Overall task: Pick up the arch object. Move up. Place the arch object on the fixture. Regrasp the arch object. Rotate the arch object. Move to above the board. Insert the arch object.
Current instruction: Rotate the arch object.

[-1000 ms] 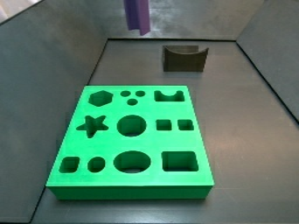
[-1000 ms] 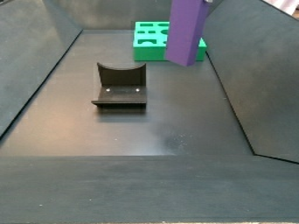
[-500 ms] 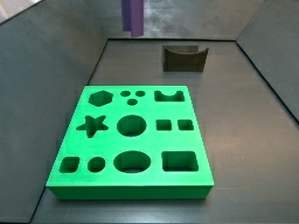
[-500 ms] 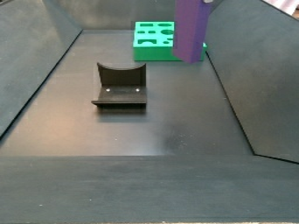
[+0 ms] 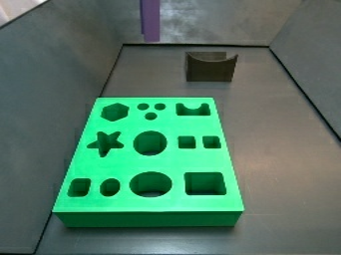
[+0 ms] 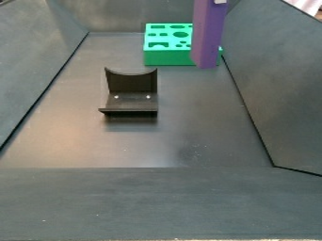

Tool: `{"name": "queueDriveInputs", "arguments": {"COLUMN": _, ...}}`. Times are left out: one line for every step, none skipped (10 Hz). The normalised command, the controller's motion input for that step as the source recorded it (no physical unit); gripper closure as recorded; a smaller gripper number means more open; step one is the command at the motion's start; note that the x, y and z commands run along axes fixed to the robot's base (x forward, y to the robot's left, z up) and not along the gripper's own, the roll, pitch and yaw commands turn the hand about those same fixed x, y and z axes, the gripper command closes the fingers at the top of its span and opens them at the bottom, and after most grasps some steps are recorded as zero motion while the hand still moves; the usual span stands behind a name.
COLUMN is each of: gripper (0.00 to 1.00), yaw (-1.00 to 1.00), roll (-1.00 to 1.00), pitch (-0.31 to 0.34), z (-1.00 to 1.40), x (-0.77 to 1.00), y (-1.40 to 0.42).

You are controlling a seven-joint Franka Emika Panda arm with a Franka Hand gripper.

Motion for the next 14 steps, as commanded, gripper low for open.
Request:
{"name": "queueDriveInputs", "arguments": {"gripper": 1.0, "yaw": -1.0, "roll": -0.03, "pitch": 0.015, "z": 0.02, "x": -0.02, "y": 0.02}}
{"name": "queueDriveInputs", "arguments": {"gripper": 1.0, "yaw": -1.0, "roll": -0.03, "pitch": 0.016, "z": 0.02, "x": -0.02, "y": 0.02}}
{"name": "queueDriveInputs", "arguments": {"gripper": 1.0, "yaw": -1.0, "roll": -0.03, "pitch": 0.017, "z": 0.02, "x": -0.02, "y": 0.02}}
{"name": "queueDriveInputs", "arguments": {"gripper": 1.0, "yaw": -1.0, "roll": -0.03, "pitch": 0.018, "z": 0.02, "x": -0.02, "y": 0.02}}
{"name": "queueDriveInputs", "arguments": {"gripper": 1.0, "yaw": -1.0, "roll": -0.04, "pitch": 0.02, "z": 0.02, "x": -0.02, "y": 0.02}}
{"name": "queueDriveInputs", "arguments": {"gripper": 1.0, "yaw": -1.0, "roll": -0.04, "pitch": 0.022, "z": 0.02, "x": -0.02, "y": 0.02}}
{"name": "queueDriveInputs", "arguments": {"gripper": 1.0, "yaw": -1.0, "roll": -0.04, "pitch": 0.023, "z": 0.02, "x": -0.02, "y": 0.02}}
{"name": "queueDriveInputs", "arguments": {"gripper": 1.0, "yaw": -1.0, "roll": -0.05, "pitch": 0.026, "z": 0.02, "x": -0.02, "y": 0.02}}
{"name": "queueDriveInputs", "arguments": {"gripper": 1.0, "yaw": -1.0, "roll": -0.05, "pitch": 0.029, "z": 0.02, "x": -0.02, "y": 0.02}}
{"name": "queueDriveInputs", "arguments": {"gripper": 1.0, "yaw": -1.0, "roll": -0.06, "pitch": 0.032, "z": 0.02, "x": -0.02, "y": 0.02}}
{"name": "queueDriveInputs", "arguments": {"gripper": 1.0, "yaw": -1.0, "roll": -0.07, "pitch": 0.039, "z": 0.02, "x": -0.02, "y": 0.02}}
{"name": "queueDriveInputs", "arguments": {"gripper": 1.0, "yaw": -1.0, "roll": -0.08, "pitch": 0.045, "z": 0.02, "x": -0.02, "y": 0.02}}
{"name": "queueDriveInputs", "arguments": {"gripper": 1.0, "yaw": -1.0, "roll": -0.1, "pitch": 0.054, "z": 0.02, "x": -0.02, "y": 0.02}}
{"name": "queueDriveInputs", "arguments": {"gripper": 1.0, "yaw": -1.0, "roll": -0.03, "pitch": 0.018, "z": 0.0, "x": 0.0, "y": 0.0}}
